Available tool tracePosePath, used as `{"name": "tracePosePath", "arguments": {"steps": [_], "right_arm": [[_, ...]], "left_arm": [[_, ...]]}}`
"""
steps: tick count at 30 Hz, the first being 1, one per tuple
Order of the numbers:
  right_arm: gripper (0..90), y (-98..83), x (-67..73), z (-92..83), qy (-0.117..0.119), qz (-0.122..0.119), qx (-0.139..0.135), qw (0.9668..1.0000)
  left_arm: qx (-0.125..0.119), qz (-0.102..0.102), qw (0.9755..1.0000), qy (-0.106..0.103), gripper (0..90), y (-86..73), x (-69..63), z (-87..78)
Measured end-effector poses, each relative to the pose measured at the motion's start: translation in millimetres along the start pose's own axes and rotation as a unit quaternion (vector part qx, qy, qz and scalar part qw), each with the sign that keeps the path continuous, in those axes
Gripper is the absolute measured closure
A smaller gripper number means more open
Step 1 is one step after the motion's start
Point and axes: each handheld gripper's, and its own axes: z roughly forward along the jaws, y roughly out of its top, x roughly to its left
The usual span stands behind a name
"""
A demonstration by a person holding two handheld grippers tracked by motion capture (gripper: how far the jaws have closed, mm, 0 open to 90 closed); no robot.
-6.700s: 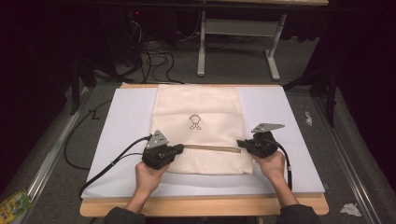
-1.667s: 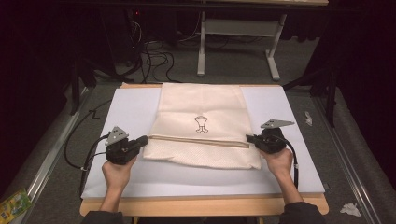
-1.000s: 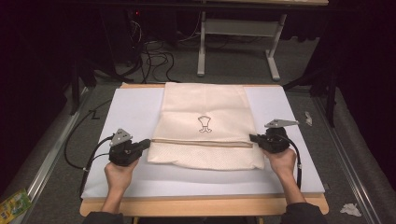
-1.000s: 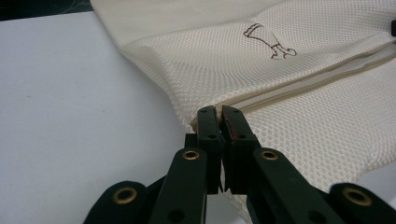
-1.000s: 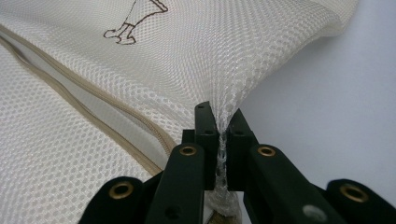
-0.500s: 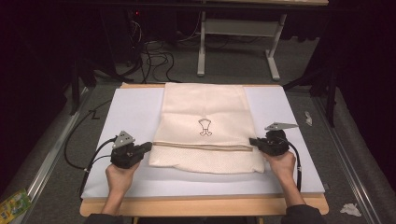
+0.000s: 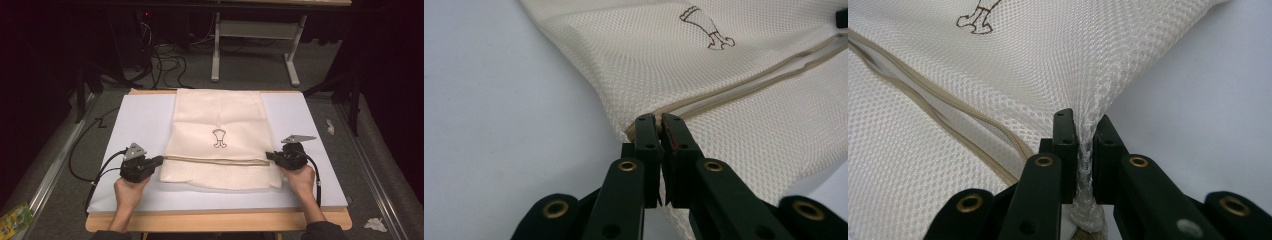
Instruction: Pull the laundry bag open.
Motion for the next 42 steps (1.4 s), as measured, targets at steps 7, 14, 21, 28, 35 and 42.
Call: {"name": "tracePosePath", "arguments": {"steps": [7, 14, 21, 28, 35, 42], "right_arm": [[82.7, -2.4, 0.7, 2.3, -0.006, -0.001, 0.002, 1.0], [76.9, -4.2, 0.8, 4.1, -0.013, -0.001, 0.005, 0.9999], [65.1, -3.5, 1.3, 2.8, -0.021, -0.003, 0.007, 0.9997], [57.1, -1.2, 1.7, -4.3, -0.034, -0.006, -0.002, 0.9994], [64.1, -1.3, -2.9, -22.0, -0.041, -0.003, -0.036, 0.9985], [66.1, -4.9, -9.7, -36.9, -0.04, 0.006, -0.067, 0.9969]], "left_arm": [[0.006, -0.001, 1.0, 0.001, 86.6, -2.3, -0.4, 3.0], [0.02, 0.001, 0.9998, -0.001, 86.4, -4.4, -0.5, 6.7], [0.016, 0.0, 0.9999, -0.002, 84.7, -4.1, -0.3, 7.2], [0.009, -0.001, 1.0, -0.001, 76.7, -2.9, 0.7, 4.1], [-0.009, -0.007, 0.9999, 0.007, 67.6, -0.4, 3.4, -1.7], [-0.032, -0.011, 0.9993, 0.02, 62.4, 2.0, 8.9, -12.2]]}}
